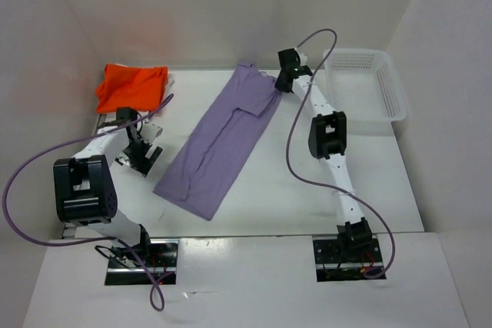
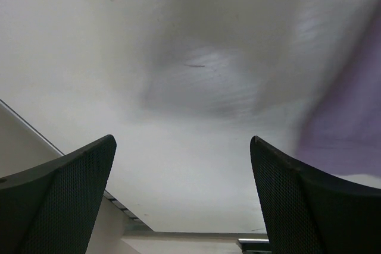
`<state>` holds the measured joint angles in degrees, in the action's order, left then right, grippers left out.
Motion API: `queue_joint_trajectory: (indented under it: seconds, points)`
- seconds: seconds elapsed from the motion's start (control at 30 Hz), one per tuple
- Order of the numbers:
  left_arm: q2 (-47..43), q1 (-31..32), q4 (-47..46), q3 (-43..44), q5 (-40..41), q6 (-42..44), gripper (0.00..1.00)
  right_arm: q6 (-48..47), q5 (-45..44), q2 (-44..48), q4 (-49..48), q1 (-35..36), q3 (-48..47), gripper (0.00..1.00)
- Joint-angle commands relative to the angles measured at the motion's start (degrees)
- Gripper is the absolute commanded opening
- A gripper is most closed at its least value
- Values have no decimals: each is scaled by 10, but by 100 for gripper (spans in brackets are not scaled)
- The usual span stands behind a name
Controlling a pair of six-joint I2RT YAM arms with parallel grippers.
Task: Fold and stack the t-shirts
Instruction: Rotate the tshirt 90 degrees
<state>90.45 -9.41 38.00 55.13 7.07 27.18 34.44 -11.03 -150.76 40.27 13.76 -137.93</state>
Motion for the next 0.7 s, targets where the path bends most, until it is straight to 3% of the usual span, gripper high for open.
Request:
queue_joint_trajectory:
  seconds: [0.0, 0.07, 0.13, 0.17, 0.2, 0.23, 0.27, 0.37, 0.5, 0.53, 0.57, 0.63, 0.67]
  points:
    - [-19, 18, 28, 38, -57, 28, 100, -123, -54, -116, 78, 38, -250, 0]
    - [-19, 46, 37, 44, -75, 47, 100, -165, -35, -143, 15, 43, -282, 0]
    - [-19, 68, 53, 49, -85, 54, 100, -184, -22, -143, -19, 43, -292, 11]
    - [-19, 89, 53, 49, -85, 60, 100, -192, -27, -143, -33, 43, -299, 30]
    - [-19, 99, 61, 49, -91, 60, 100, -206, -9, -143, -34, 43, -306, 82]
    - [-13, 107, 61, 49, -91, 60, 100, -206, -3, -133, -34, 38, -312, 96]
    - [-12, 119, 61, 43, -91, 60, 100, -206, -3, -114, -24, 38, -317, 100]
    - [-7, 128, 54, 38, -91, 45, 100, -201, -68, -43, 38, 32, -323, 100]
    - [-7, 134, 34, -5, -55, 21, 100, -170, -158, 121, 106, 57, -214, 100]
    - [-18, 134, 24, -15, -48, 16, 100, -158, -174, 166, 106, 79, -171, 100]
    - [-44, 134, 17, -25, -40, 7, 100, -158, -174, 266, 97, 93, -60, 100]
    - [-76, 125, -8, -38, -32, -8, 100, -144, -174, 377, 29, 142, 87, 100]
    - [-93, 116, -15, -38, -37, -18, 100, -132, -167, 432, 8, 162, 235, 100]
